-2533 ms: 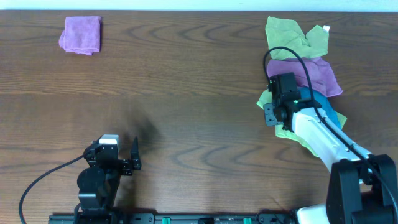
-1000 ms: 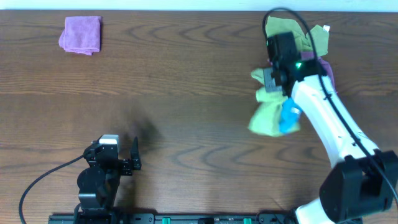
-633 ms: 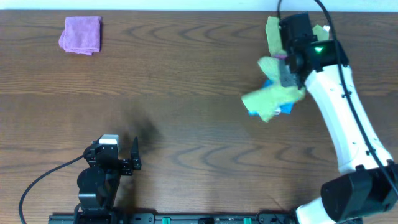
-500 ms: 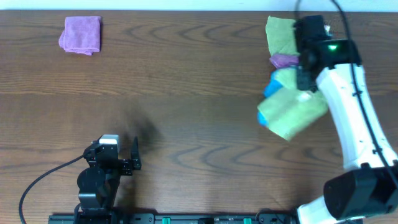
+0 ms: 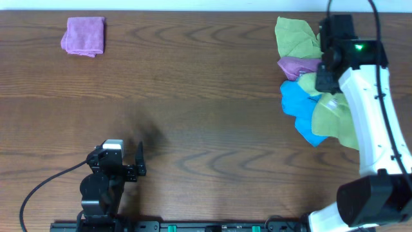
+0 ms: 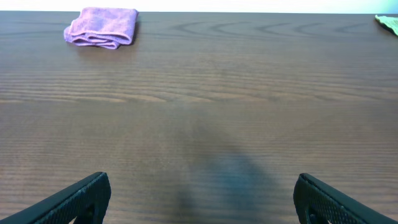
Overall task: Fold the cloth
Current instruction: 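Lift the green cloth with the right gripper and carry it leftward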
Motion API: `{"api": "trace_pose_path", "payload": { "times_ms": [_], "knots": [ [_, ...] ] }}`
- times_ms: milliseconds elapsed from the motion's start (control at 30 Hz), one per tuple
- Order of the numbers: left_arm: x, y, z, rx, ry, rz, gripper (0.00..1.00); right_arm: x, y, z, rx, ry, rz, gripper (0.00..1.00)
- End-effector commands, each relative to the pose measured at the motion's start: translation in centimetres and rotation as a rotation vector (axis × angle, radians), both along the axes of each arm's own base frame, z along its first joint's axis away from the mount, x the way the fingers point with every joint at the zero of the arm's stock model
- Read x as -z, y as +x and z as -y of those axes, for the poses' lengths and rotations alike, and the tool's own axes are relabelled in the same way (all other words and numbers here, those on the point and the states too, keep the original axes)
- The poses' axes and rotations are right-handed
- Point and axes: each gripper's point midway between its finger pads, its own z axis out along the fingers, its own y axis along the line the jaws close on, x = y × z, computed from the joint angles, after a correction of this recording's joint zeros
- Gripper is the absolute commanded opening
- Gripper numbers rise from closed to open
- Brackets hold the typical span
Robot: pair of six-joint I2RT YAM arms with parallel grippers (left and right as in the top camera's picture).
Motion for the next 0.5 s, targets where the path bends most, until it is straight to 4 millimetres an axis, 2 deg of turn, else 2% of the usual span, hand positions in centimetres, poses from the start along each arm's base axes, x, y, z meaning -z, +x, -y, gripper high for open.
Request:
{"api": "trace_pose_path", "payload": {
  "times_ms": [0, 200, 300, 367, 467],
  "knots": [
    [1.0, -0.1, -0.1, -0.002, 0.007, -0.020, 0.95, -2.6, 1.4, -5.4, -0.193, 0.135, 0.055, 0.01],
    [1.0, -0.1, -0.1, -0.001, 0.007, -0.020, 0.95, -8.3, 2.0, -14.9, -0.523, 0.444, 0.176, 0.01],
    [1.0, -0.1, -0.1, -0.001, 0.007, -0.020, 0.95, -10.3, 2.0, -18.5, -0.684, 0.581, 0.229, 0.02],
    [1.0, -0.1, -0.1, -0.001, 0.007, -0.020, 0.95, -11.0, 2.3, -20.3, -0.758, 0.644, 0.259, 0.01],
    [1.0, -0.1, -0.1, -0.001, 0.007, -0.020, 0.95, -10.4, 3.2, -21.6, -0.785, 0.655, 0.266, 0.01]
  ]
}}
